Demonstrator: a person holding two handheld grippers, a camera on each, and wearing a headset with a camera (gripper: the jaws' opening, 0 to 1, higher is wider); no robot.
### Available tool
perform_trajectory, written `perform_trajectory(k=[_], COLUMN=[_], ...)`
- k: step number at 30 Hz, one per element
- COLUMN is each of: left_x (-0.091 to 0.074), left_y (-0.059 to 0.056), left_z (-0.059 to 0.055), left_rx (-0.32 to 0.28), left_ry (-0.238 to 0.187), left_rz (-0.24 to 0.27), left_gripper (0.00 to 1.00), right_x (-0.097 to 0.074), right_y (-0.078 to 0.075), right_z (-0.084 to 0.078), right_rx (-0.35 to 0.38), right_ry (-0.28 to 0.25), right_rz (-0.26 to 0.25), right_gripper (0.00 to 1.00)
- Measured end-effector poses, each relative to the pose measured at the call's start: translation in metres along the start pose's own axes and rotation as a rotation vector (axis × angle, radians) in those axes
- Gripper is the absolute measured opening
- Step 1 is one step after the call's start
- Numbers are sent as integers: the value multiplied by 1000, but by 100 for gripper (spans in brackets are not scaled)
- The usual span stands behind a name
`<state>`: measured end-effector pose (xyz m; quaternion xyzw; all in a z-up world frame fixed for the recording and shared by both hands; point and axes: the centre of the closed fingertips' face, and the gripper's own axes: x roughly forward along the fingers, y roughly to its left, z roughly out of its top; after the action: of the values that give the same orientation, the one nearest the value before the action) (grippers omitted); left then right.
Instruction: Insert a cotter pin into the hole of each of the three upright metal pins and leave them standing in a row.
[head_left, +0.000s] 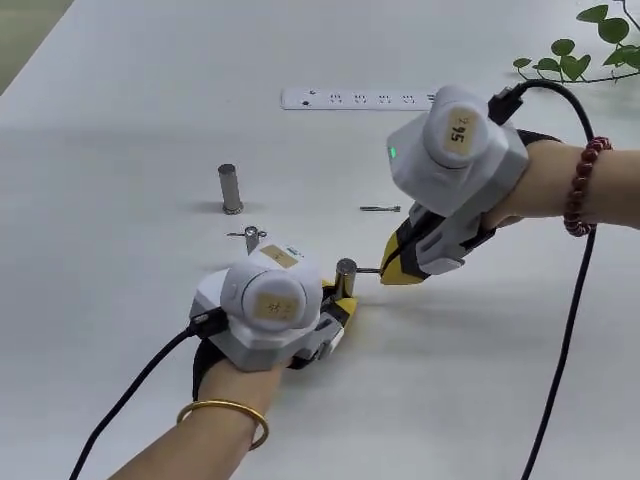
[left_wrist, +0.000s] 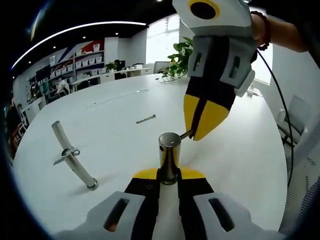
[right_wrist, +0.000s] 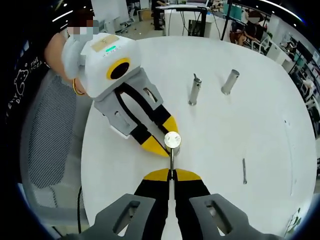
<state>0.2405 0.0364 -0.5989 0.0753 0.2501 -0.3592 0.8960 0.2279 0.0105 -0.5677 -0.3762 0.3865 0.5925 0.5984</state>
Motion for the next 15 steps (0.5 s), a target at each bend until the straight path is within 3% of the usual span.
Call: perform_trajectory(k=[15], left_x=[0], left_y=[-1], left_z=[-1], left_rx=[-18], left_ry=[3], left_rz=[5], left_gripper=[10], right_x=[6], right_y=[-1], right_z=[15], right_rx=[36], right_ry=[-56], right_rz=[14], right_gripper=[0])
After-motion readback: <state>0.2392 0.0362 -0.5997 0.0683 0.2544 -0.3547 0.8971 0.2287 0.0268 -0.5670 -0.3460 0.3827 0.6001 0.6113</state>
